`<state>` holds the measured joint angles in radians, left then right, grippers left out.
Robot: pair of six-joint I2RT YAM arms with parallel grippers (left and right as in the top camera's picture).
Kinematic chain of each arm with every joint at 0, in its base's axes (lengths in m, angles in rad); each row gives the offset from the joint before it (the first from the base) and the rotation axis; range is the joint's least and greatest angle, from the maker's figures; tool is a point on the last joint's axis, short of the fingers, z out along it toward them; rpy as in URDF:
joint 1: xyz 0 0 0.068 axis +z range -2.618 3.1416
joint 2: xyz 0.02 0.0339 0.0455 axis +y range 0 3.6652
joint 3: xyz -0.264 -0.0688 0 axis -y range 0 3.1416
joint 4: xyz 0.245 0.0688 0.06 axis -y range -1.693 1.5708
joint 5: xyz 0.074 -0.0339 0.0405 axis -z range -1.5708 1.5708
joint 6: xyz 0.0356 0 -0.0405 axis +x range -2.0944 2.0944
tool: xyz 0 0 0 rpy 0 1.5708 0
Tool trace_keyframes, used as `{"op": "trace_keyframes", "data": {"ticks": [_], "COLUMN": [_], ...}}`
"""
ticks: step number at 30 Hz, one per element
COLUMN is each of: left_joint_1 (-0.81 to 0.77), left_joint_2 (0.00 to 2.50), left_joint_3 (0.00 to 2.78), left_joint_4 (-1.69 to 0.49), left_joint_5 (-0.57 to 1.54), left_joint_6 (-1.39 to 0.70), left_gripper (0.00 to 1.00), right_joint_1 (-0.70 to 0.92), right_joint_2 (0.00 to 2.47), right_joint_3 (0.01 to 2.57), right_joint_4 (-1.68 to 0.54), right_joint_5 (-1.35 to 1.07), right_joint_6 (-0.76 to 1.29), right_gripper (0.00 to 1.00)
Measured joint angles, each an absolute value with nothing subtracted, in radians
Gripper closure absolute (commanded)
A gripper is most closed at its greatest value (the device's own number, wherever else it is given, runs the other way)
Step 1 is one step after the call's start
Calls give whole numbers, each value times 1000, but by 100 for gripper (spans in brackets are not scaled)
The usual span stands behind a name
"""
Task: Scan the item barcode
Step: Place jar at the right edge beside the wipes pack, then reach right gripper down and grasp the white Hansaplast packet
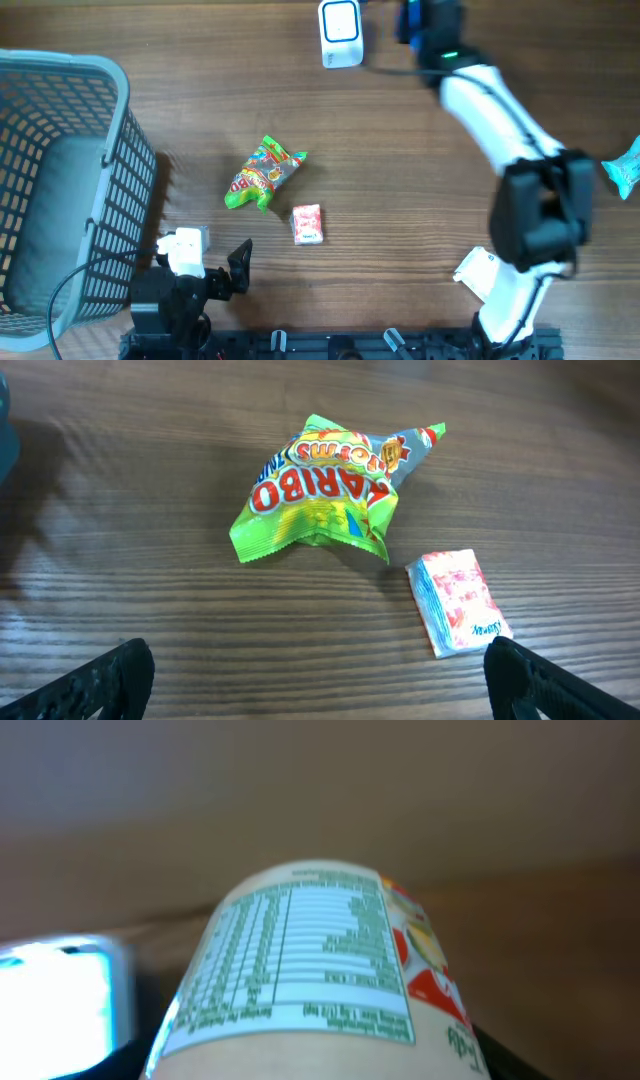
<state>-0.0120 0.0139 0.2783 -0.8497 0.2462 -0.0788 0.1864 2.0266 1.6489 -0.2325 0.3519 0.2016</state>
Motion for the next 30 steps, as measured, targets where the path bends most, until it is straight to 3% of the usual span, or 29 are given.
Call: {"op": "trace_keyframes", "data": {"ticks": [3, 8, 10, 11, 12, 16, 20, 27, 30], "left_joint_1": [-12, -12, -12, -12, -12, -12, -12, -12, -12], "left_joint_2": [14, 14, 14, 14, 14, 14, 14, 14, 14], "left_joint_3": [278, 278, 278, 278, 278, 278, 278, 278, 278], "left_joint_4": [-849, -850, -849, -850, -850, -849, -850, -850, -849], "left_joint_5": [246, 246, 246, 246, 246, 246, 246, 246, 246], "left_joint_6": [-79, -79, -79, -79, -79, -79, -79, -79, -79], "left_gripper": [0, 0, 0, 0, 0, 0, 0, 0, 0], "right_joint_1": [-52, -343, -436, -442, -478, -522, -533, -406, -402], "right_joint_2": [2014, 2016, 2016, 2016, 2017, 2017, 1983, 1584, 1501], "right_joint_3": [1639, 1636, 1626, 1625, 1619, 1621, 1821, 1944, 1934], "right_joint_4": [-536, -779, -863, -870, -914, -958, -1131, -1563, -1609], "right_joint_5": [303, 114, 73, 72, 55, 41, 18, -125, -156], "right_joint_6": [281, 322, 326, 329, 329, 336, 337, 339, 287], "right_gripper": [60, 56, 59, 24, 0, 0, 1, 1, 0]}}
